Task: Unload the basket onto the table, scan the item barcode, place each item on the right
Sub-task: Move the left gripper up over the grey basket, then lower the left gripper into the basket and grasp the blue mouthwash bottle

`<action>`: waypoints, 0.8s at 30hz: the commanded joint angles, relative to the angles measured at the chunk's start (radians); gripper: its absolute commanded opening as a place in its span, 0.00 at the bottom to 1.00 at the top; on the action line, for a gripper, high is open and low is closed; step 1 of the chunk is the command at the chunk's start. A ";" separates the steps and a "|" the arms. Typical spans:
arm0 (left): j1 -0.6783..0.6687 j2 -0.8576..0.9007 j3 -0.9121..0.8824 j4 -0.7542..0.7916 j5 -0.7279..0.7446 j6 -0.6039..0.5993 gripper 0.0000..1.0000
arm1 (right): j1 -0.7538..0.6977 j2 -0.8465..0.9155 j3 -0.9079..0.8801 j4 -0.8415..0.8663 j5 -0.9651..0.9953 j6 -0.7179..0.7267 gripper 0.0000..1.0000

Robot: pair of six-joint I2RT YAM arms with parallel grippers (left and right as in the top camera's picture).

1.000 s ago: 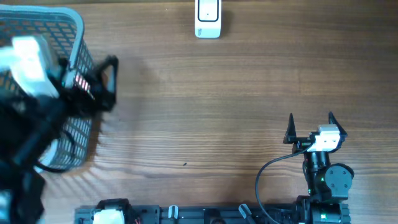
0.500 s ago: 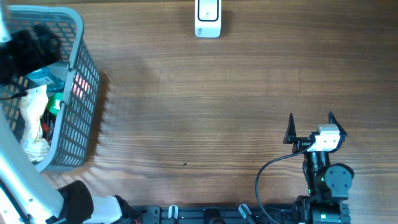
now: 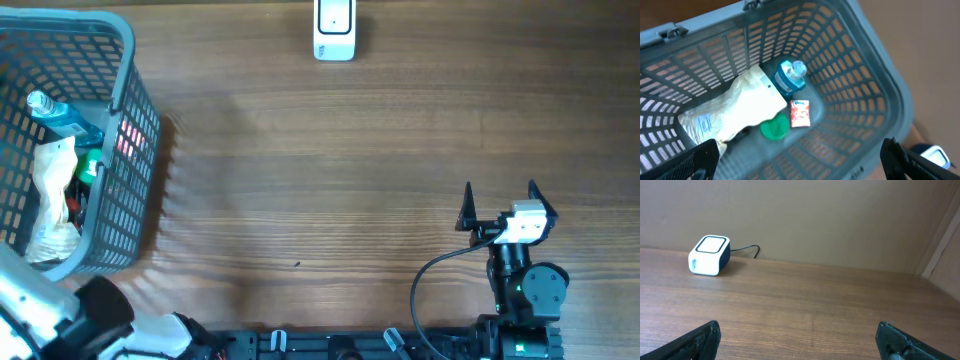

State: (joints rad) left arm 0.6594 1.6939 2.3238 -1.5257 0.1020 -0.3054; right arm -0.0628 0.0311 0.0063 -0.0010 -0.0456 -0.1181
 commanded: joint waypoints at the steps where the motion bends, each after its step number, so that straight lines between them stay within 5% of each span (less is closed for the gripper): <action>1: 0.004 0.074 0.011 0.019 -0.037 -0.059 1.00 | -0.004 0.000 -0.001 0.002 -0.016 -0.010 1.00; 24: -0.108 0.389 0.004 0.196 -0.123 -0.207 1.00 | -0.004 0.000 -0.001 0.002 -0.016 -0.010 1.00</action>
State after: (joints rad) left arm 0.5568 2.0590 2.3238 -1.3529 0.0147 -0.4667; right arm -0.0628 0.0311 0.0063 -0.0010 -0.0452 -0.1181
